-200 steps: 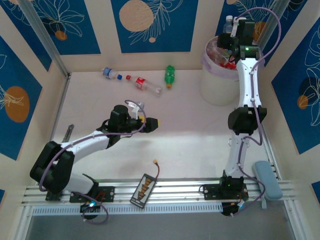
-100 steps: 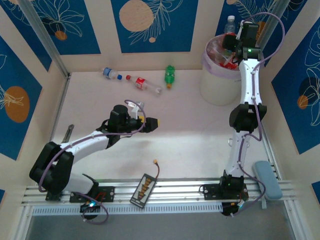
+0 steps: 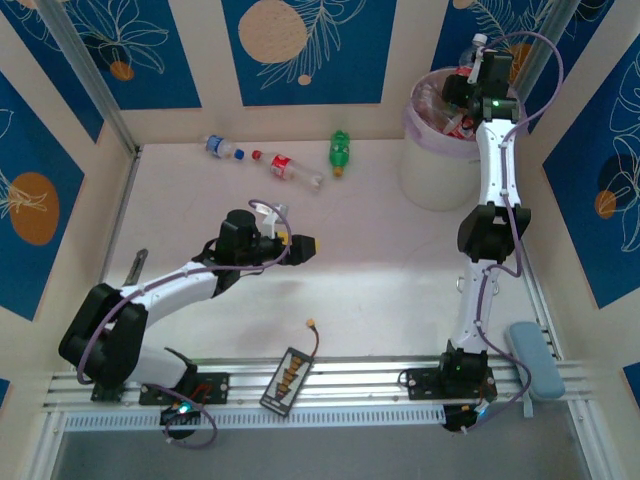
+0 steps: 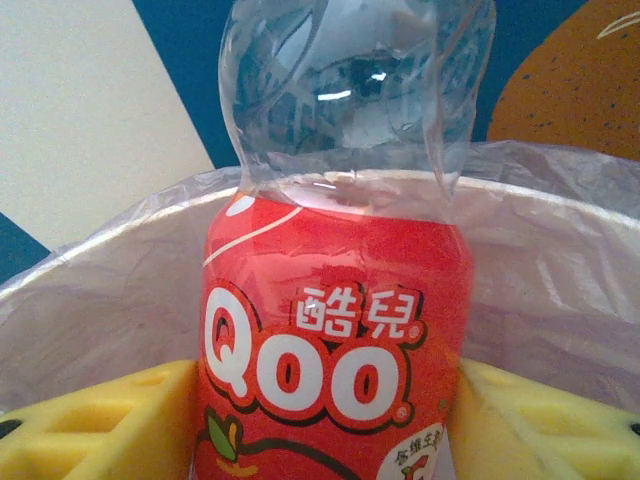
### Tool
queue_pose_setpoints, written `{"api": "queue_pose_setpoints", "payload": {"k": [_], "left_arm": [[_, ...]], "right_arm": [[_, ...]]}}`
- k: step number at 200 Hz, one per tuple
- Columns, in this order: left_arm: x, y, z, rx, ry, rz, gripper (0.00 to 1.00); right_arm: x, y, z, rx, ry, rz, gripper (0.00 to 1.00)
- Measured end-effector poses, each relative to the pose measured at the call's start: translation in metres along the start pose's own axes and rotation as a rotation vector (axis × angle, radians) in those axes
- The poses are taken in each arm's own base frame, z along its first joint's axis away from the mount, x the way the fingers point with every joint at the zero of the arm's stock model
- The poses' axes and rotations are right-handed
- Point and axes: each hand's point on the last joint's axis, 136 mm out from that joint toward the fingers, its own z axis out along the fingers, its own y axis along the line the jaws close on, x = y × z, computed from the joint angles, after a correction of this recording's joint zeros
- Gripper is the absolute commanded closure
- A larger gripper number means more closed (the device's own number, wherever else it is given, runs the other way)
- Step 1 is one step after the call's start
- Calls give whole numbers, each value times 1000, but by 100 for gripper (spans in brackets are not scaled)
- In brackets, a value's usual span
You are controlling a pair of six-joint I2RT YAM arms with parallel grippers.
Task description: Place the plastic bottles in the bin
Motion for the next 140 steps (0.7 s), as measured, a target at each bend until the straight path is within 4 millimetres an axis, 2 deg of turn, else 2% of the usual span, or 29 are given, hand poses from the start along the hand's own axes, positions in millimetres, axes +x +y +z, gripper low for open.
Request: {"api": "queue_pose_setpoints", "payload": {"k": [27,53,76,116,140], "left_arm": [[0,0,0,0,0,0,0],[0,0,0,-1,-1,-1,0],[0,0,0,-1,-1,-1,0],[0,0,0,-1,-1,-1,0],[0,0,0,0,-1,0,0]], "right_arm": [[1,2,0,5,0,-22,41],[-1,5,-10,23,-6,-65,41],[-16,10,-30,42,-42,-119,41],[-60,18,-71,108,-160,-242,41],[-67,17,-84,148,-181,-303,41]]}}
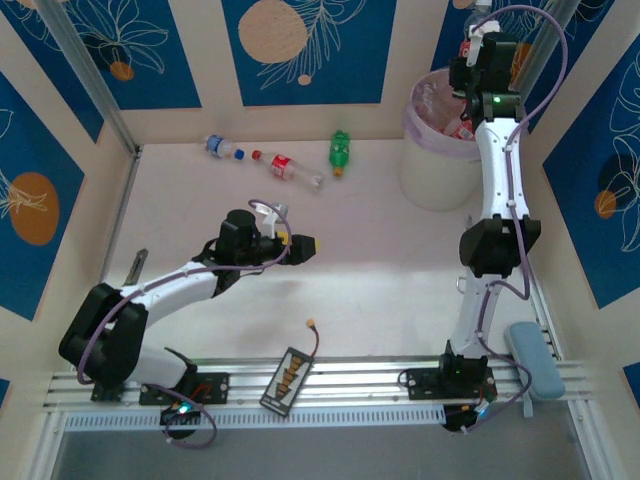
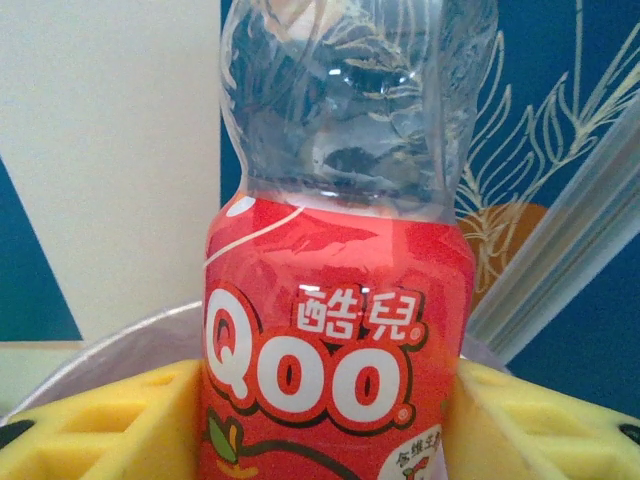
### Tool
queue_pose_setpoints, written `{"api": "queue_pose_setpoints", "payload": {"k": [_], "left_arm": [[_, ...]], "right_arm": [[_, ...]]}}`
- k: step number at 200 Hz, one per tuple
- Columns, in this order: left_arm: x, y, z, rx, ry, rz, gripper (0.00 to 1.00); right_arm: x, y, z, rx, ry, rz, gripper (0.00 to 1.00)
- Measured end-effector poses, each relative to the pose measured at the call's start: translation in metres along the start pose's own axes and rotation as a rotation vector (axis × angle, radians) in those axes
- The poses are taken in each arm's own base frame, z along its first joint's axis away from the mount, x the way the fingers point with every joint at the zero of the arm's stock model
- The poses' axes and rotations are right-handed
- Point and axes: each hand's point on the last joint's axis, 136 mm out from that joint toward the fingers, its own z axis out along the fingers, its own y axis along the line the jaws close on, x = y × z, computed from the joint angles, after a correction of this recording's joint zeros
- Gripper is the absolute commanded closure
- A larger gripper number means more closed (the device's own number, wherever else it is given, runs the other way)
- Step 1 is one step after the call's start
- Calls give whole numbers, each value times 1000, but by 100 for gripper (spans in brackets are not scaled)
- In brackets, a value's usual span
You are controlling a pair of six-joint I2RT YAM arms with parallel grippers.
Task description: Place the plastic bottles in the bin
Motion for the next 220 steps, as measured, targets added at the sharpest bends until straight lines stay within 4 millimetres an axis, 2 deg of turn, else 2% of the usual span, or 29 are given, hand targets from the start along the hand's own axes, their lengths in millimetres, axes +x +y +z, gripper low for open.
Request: {"api": "queue_pose_setpoints", "payload": {"k": [30,70,83,97,120,140,174,201,220], "left_arm": [[0,0,0,0,0,0,0],[0,0,0,0,0,0,0],[0,0,0,0,0,0,0],[0,0,0,0,0,0,0],[0,0,0,0,0,0,0],[0,0,0,0,0,0,0],[0,0,0,0,0,-1,0],[0,1,0,-1,1,-2,0],[1,1,1,-1,2,-2,0]], "right_arm": [[19,-5,-2,48,38,-73,41],[49,-10,10,93,95,-165,40],[56,-11,15,94,101,-183,36],[63,-10,18,95,101,-183,26],[70,-15,17,84,105,-161,21],[66,-15,6,60,102,-131,15],[39,-10,-21,5,54,-70,12],[19,-12,-37,-22,21,3,16],[17,-16,-40,-36,22,57,21]]}}
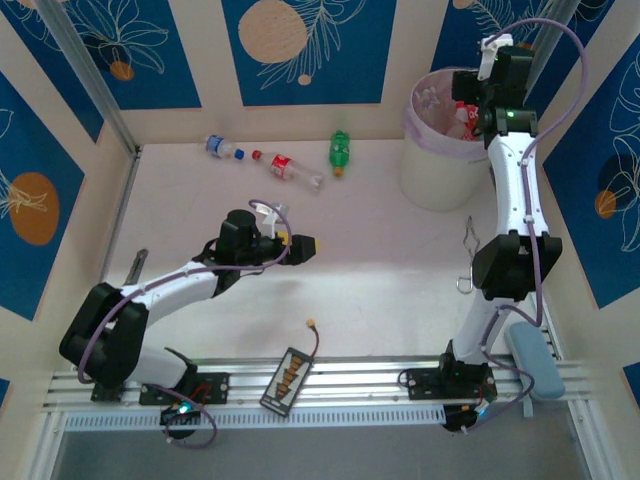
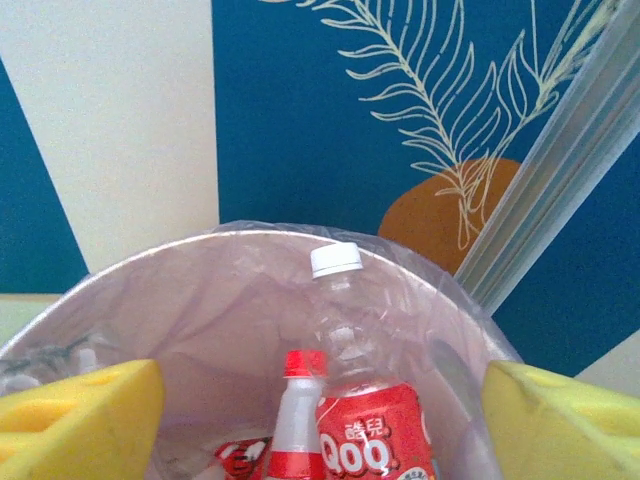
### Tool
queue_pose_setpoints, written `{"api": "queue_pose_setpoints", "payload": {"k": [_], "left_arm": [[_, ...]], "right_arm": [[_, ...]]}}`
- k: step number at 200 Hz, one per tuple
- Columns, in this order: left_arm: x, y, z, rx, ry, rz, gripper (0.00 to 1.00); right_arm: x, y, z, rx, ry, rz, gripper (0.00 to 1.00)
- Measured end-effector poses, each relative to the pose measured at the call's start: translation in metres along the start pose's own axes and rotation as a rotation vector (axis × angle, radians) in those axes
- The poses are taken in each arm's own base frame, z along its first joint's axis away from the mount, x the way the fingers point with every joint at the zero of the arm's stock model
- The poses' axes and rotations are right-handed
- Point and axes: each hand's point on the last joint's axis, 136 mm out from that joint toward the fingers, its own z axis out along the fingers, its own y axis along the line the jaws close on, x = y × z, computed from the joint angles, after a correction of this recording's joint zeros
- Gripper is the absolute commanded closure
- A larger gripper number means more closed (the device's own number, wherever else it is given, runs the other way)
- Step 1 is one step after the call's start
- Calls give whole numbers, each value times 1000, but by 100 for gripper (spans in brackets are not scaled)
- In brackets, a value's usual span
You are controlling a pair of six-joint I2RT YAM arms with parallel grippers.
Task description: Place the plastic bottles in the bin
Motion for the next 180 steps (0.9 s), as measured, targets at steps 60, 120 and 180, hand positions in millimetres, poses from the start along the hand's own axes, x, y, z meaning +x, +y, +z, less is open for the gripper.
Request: {"api": "queue_pose_setpoints", "payload": {"k": [60,120,180], "left_arm": [[-2,32,-6,-134,18,-98,0],[-74,111,-30,-409,-128,-234,0],[-146,174,-37,-652,-238,-257,0]], "right_arm": [[32,18,-29,-110,76,178,28],[22,76,-121,-303,-6,247,27],[71,117,-176,-433,65,270,27]]}}
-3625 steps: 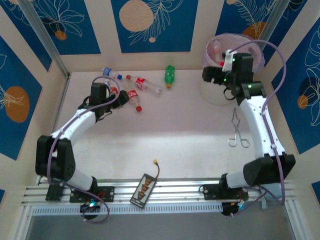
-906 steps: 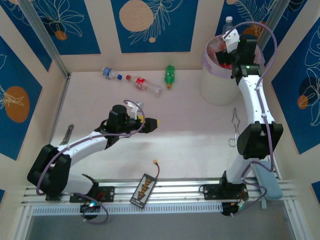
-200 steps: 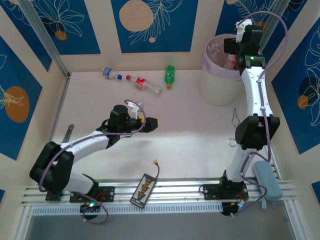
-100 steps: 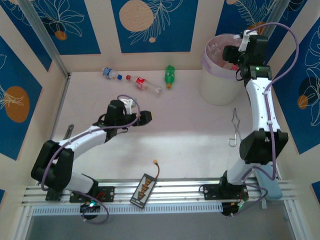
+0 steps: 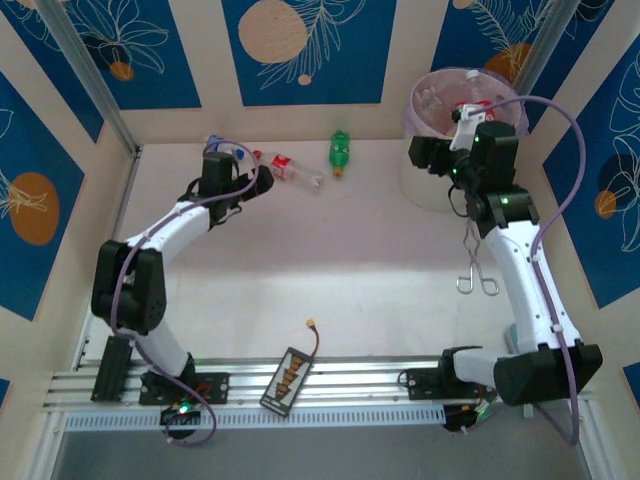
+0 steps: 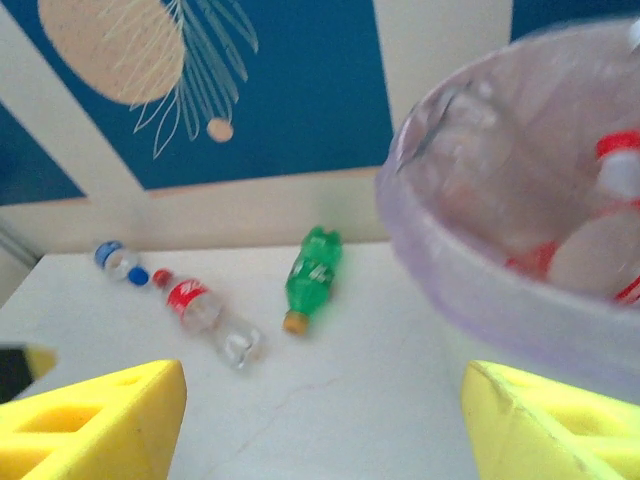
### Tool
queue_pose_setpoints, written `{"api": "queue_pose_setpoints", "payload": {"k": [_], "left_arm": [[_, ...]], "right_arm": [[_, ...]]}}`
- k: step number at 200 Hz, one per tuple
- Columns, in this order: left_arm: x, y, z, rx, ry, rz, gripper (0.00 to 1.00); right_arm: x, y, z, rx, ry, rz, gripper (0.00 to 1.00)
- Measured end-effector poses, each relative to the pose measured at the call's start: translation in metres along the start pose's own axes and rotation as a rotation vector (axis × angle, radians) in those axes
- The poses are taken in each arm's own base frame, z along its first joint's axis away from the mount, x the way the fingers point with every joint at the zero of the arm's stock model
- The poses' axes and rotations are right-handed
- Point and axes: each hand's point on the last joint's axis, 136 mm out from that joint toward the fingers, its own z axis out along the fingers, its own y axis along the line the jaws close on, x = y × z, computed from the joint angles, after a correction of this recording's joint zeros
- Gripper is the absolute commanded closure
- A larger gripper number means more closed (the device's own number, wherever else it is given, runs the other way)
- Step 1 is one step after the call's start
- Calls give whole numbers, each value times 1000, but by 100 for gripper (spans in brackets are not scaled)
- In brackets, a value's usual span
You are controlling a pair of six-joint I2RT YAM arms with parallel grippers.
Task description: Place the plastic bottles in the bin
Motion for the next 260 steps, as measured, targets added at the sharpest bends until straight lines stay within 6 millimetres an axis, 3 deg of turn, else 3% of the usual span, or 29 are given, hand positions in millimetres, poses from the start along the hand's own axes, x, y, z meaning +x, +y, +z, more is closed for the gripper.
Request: {"api": "queue_pose_setpoints", "payload": {"k": [38,71,99,154,181,224,260], "left_arm": [[-26,3,34,-95,-11,-71,0],[-22,10,76,-147,47,-160,0],[-17,15,108,-169,84,-192,0],[-14,13,155,-135,95,-258,1],[-14,10,172,-108,95,-305,1],[-14,5,190,-79,98,-382,2],[-16,4,191,-85,102,-417,15]], "right_arm": [[46,19,-14,-51,85,24,26],[83,18,-24,-46,158,44,26],[101,11,-33,-13,216,46,26],[112,5,-67,14,217,10,26],[116,0,-70,32,232,-8,26],[124,-5,-69,47,253,-20,26],[123,-7,-72,56,243,-23,26]]}}
